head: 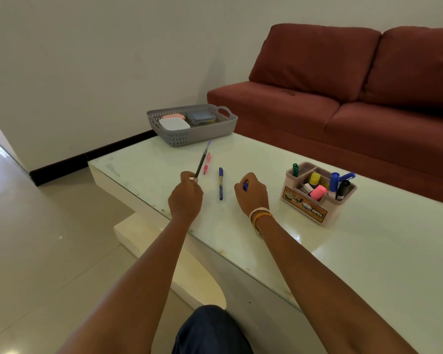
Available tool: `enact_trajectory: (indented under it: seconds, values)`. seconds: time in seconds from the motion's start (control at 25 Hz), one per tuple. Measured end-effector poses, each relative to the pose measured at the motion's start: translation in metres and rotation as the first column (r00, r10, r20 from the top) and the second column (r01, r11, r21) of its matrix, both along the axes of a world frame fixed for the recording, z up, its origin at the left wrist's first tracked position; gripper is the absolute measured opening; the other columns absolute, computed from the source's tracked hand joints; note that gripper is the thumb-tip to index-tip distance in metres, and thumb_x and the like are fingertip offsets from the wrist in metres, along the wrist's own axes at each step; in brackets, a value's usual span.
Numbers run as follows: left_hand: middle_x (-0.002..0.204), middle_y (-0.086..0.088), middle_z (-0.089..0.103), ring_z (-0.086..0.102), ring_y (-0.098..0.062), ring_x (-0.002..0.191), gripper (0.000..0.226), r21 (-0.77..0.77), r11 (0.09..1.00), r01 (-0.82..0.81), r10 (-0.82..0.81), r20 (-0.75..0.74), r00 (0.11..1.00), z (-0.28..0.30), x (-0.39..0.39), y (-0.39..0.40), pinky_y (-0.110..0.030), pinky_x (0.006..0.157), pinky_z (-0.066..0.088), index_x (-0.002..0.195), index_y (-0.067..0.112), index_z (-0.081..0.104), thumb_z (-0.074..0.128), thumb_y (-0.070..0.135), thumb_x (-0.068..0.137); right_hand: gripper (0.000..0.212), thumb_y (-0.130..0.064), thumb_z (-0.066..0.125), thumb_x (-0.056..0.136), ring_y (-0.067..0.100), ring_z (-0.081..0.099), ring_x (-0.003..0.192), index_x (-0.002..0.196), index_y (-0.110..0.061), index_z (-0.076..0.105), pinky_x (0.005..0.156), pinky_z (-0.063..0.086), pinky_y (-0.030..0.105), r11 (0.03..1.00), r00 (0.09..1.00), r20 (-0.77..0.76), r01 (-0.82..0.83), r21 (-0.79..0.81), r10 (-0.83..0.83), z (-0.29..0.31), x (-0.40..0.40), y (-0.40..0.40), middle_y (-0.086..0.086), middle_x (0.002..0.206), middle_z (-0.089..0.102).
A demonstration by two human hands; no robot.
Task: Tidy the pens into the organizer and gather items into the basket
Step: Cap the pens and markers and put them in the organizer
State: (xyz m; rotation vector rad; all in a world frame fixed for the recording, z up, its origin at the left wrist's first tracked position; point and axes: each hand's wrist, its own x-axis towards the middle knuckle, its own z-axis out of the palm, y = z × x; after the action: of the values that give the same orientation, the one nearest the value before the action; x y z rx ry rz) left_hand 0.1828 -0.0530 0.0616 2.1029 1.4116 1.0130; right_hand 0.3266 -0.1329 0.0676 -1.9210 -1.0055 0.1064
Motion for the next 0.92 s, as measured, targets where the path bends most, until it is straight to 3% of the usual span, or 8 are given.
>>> enact_trajectory:
  seconds: [0.12,0.2,0.28,0.4,0.52,0.72,0.84,0.92]
  values:
    - [0.083,-0.001,0.067,0.064,-0.023,0.072,0.019,0.079,0.979,0.188,-0.178,-0.117,0.977,-0.003,0.001,0.000,-0.040,0.067,0.054,0.106,0.020,0.048,0.031,0.022,0.100,0.021,-0.018,0.052,0.084,0.022,0.040,0.060,0.066,-0.014,0.042,0.055,0.034,0.030,0.993,1.000,0.002,-0.004,-0.118,0.005,0.005,-0.001,0.002,0.005,0.061,0.044]
    - [0.080,-0.001,0.066,0.062,-0.023,0.070,0.017,0.115,0.961,0.252,-0.229,-0.184,0.956,-0.001,0.003,0.001,-0.040,0.064,0.054,0.106,0.023,0.047,0.031,0.025,0.101,0.022,-0.021,0.049,0.082,0.021,0.036,0.063,0.065,-0.015,0.037,0.058,0.030,0.030,0.997,0.984,-0.177,-0.029,-0.071,0.016,0.012,-0.002,0.007,0.006,0.063,0.039]
    - [0.076,-0.001,0.063,0.059,-0.024,0.068,0.018,0.134,0.951,0.279,-0.249,-0.203,0.947,0.001,0.004,0.000,-0.034,0.059,0.049,0.110,0.026,0.046,0.031,0.030,0.101,0.016,-0.029,0.051,0.087,0.018,0.041,0.065,0.078,-0.016,0.047,0.059,0.036,0.030,0.995,0.894,-0.441,-0.049,0.082,0.080,0.023,-0.006,0.013,0.004,0.068,0.043]
    - [0.070,0.001,0.055,0.054,-0.023,0.064,0.019,0.139,0.950,0.279,-0.245,-0.221,0.944,0.002,0.002,-0.001,-0.028,0.056,0.038,0.112,0.030,0.047,0.032,0.033,0.101,0.022,-0.039,0.052,0.094,0.011,0.039,0.058,0.099,-0.017,0.053,0.050,0.038,0.024,0.972,0.789,-0.587,-0.059,0.226,0.184,0.043,-0.009,0.017,-0.002,0.066,0.041]
    - [0.069,0.003,0.053,0.054,-0.022,0.064,0.019,0.121,0.952,0.281,-0.257,-0.187,0.948,0.002,0.003,-0.001,-0.028,0.057,0.038,0.114,0.032,0.048,0.033,0.034,0.101,0.029,-0.035,0.046,0.098,0.010,0.033,0.052,0.087,-0.015,0.063,0.043,0.034,0.020,0.955,0.810,-0.554,-0.022,0.296,0.190,0.055,-0.005,0.020,-0.002,0.059,0.034]
    - [0.081,0.005,0.069,0.065,-0.021,0.078,0.024,0.119,0.933,0.339,-0.329,-0.095,0.940,0.001,0.001,0.001,-0.030,0.068,0.048,0.118,0.037,0.053,0.038,0.031,0.100,0.031,-0.031,0.049,0.098,0.012,0.031,0.053,0.086,-0.011,0.069,0.039,0.028,0.018,0.978,0.820,-0.554,-0.034,0.207,0.145,0.060,0.003,0.011,0.000,0.060,0.036]
    - [0.114,0.009,0.069,0.066,-0.021,0.100,0.038,0.116,0.897,0.426,-0.417,-0.089,0.904,-0.001,0.000,0.000,-0.031,0.082,0.050,0.133,0.052,0.040,0.045,0.040,0.097,0.032,-0.029,0.049,0.098,0.012,0.034,0.051,0.082,-0.010,0.069,0.037,0.026,0.017,0.984,0.851,-0.503,-0.083,0.157,0.152,0.066,0.010,-0.001,0.001,0.063,0.048]
    - [0.142,0.008,0.051,0.060,-0.022,0.116,0.069,0.058,0.884,0.464,-0.454,-0.130,0.882,0.005,0.001,-0.006,-0.035,0.091,0.049,0.143,0.054,0.015,0.056,0.053,0.087,0.034,-0.030,0.048,0.098,0.012,0.043,0.054,0.077,-0.011,0.067,0.043,0.035,0.021,0.990,0.930,-0.357,-0.047,0.132,0.091,0.080,0.013,-0.009,0.000,0.067,0.057]
